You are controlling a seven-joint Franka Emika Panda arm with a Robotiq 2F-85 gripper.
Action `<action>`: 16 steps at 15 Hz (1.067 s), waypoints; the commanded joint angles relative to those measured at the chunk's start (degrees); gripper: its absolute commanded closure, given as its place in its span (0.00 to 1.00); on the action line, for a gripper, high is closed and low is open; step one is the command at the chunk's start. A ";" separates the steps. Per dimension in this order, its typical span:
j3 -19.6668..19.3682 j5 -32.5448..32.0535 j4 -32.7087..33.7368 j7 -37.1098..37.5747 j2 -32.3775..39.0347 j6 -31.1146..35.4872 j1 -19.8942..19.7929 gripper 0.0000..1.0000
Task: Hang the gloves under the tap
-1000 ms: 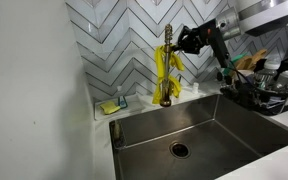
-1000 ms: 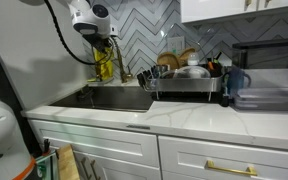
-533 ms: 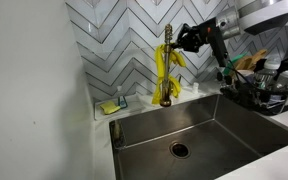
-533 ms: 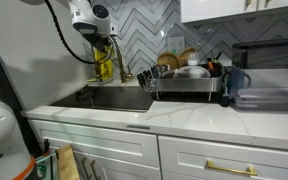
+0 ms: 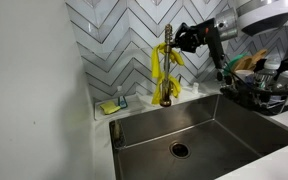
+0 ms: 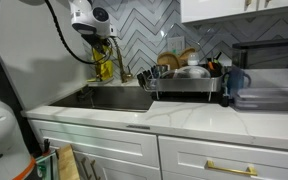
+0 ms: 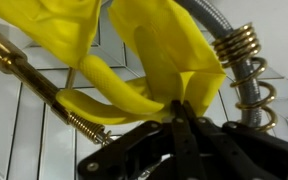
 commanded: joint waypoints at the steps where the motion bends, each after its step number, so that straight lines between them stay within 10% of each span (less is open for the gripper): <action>1: 0.32 -2.50 -2.49 0.05 -0.64 -1.23 -1.21 1.00; 16: -1.28 -25.90 -4.59 2.17 -0.97 -5.96 -3.94 1.00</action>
